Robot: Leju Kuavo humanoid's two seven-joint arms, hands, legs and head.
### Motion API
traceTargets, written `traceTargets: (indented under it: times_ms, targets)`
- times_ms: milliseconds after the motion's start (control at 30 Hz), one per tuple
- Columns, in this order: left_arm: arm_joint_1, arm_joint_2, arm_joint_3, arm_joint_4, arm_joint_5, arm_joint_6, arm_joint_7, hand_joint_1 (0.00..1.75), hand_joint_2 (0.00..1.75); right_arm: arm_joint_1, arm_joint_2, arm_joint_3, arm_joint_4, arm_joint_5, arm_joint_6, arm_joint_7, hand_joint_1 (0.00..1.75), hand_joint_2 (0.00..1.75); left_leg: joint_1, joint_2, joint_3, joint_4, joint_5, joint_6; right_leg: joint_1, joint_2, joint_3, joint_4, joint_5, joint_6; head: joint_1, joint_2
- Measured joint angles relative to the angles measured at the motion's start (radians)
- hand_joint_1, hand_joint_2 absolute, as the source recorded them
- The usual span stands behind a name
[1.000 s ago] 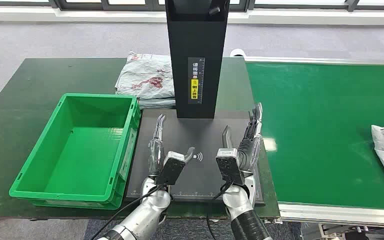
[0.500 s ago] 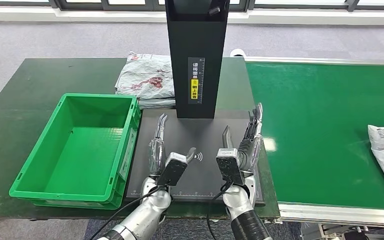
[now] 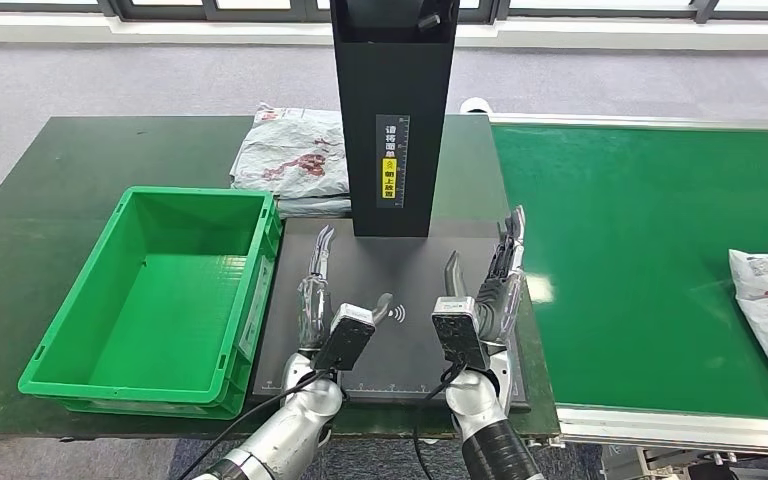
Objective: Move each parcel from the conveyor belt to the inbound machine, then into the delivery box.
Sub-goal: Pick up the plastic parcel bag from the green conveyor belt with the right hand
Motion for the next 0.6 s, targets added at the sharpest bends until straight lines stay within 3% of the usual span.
traceTargets:
  times_ms: [200, 233, 333, 367, 467, 600]
  targets:
    - [-0.001, 0.0, 0.0, -0.006, -0.002, 0.0, 0.0, 0.0, 1.75, 0.0, -0.002, 0.001, 0.0, -0.038, 0.0, 0.0, 0.0, 1.75, 0.0, 0.0, 0.0, 0.0, 0.0, 0.0, 0.0, 0.0, 0.0, 0.0, 0.0, 0.0, 0.0, 0.0]
    - [-0.001, 0.0, 0.0, -0.009, -0.006, 0.0, 0.0, 0.0, 1.75, 0.0, -0.002, 0.001, 0.0, -0.046, 0.0, 0.0, 0.0, 1.31, 0.0, 0.0, 0.0, 0.0, 0.0, 0.0, 0.0, 0.0, 0.0, 0.0, 0.0, 0.0, 0.0, 0.0]
    - [-0.001, 0.0, 0.001, -0.018, -0.035, 0.0, 0.0, 0.0, 1.75, -0.004, -0.005, 0.004, 0.012, -0.126, 0.003, 0.0, 0.0, 1.31, 0.0, 0.0, 0.0, 0.0, 0.0, 0.0, 0.0, 0.0, 0.0, 0.0, 0.0, 0.0, 0.0, 0.0]
    - [-0.001, 0.0, 0.003, -0.024, -0.045, 0.0, 0.0, 0.0, 1.75, -0.007, -0.007, 0.006, 0.024, -0.17, 0.005, 0.001, 0.0, 1.75, 0.0, 0.0, 0.0, 0.0, 0.0, 0.0, 0.0, 0.0, 0.0, 0.0, 0.0, 0.0, 0.0, 0.0]
    - [-0.001, 0.002, 0.022, -0.058, -0.05, -0.002, 0.0, 0.0, 1.75, -0.012, -0.03, 0.01, 0.064, -0.269, 0.021, 0.002, 0.0, 1.75, 0.0, -0.001, 0.0, 0.0, 0.0, 0.0, 0.0, -0.001, 0.001, 0.0, 0.0, 0.0, 0.0, 0.0]
    - [-0.005, 0.007, 0.062, -0.073, -0.044, -0.009, 0.001, 0.0, 1.75, -0.014, -0.096, -0.007, 0.093, -0.22, 0.024, 0.004, 0.0, 1.75, 0.0, -0.002, 0.0, 0.0, 0.0, 0.001, 0.0, -0.003, 0.001, 0.0, 0.0, 0.0, 0.0, 0.0]
